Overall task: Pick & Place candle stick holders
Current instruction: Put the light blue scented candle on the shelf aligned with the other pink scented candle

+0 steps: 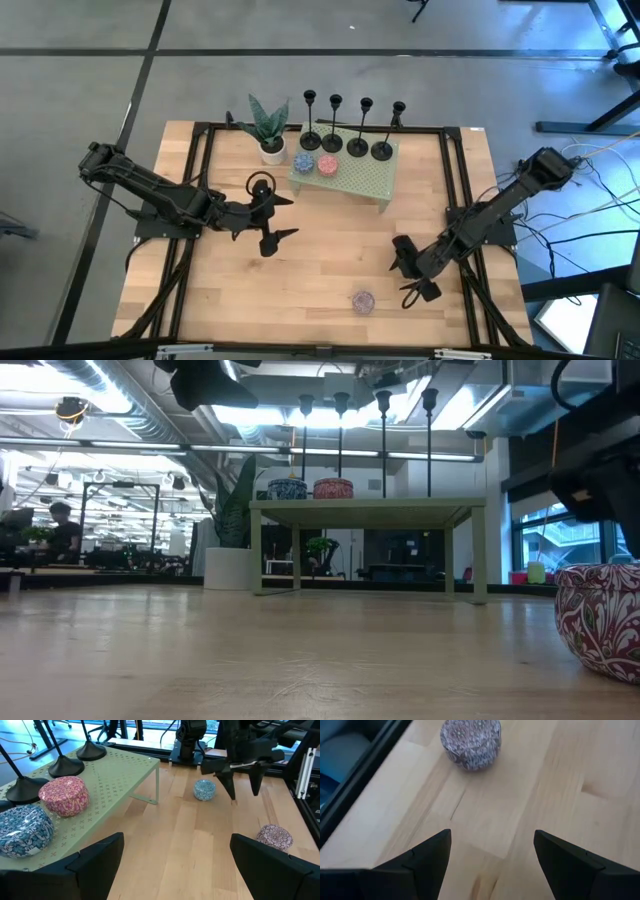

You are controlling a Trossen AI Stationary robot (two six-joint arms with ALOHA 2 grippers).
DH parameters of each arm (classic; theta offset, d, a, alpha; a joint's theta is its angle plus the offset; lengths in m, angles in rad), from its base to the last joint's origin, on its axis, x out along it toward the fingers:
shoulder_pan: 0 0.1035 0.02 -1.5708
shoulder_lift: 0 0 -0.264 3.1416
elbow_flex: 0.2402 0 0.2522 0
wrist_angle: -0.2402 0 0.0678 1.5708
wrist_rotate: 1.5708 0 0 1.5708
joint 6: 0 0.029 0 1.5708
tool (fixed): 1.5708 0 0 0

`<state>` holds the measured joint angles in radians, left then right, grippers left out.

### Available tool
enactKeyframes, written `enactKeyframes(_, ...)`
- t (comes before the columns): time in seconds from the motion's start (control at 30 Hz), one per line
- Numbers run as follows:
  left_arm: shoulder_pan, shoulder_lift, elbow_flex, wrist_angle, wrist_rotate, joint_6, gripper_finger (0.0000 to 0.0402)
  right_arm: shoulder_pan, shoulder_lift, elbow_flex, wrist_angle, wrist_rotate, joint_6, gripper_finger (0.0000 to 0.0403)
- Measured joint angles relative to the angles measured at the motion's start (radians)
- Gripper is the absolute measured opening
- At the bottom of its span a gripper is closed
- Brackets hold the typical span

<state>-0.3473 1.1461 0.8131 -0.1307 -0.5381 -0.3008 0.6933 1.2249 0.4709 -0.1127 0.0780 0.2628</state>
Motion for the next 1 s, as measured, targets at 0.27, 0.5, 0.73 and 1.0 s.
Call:
enactKeyframes(0.27, 0.000, 0.000, 0.000, 0.000, 0.000, 0.000, 0.0363, 0.000, 0.038, 0.000, -0.021, 0.000, 0.079, 0.0289)
enactKeyframes(0.5, 0.000, 0.000, 0.000, 0.000, 0.000, 0.000, 0.0363, 0.000, 0.042, 0.000, -0.078, -0.002, 0.051, 0.0289)
enactKeyframes(0.73, 0.000, 0.000, 0.000, 0.000, 0.000, 0.000, 0.0363, 0.000, 0.041, 0.000, -0.153, -0.003, 0.077, 0.0289)
enactKeyframes(1.0, 0.000, 0.000, 0.000, 0.000, 0.000, 0.000, 0.0363, 0.000, 0.041, 0.000, -0.144, -0.002, 0.147, 0.0289)
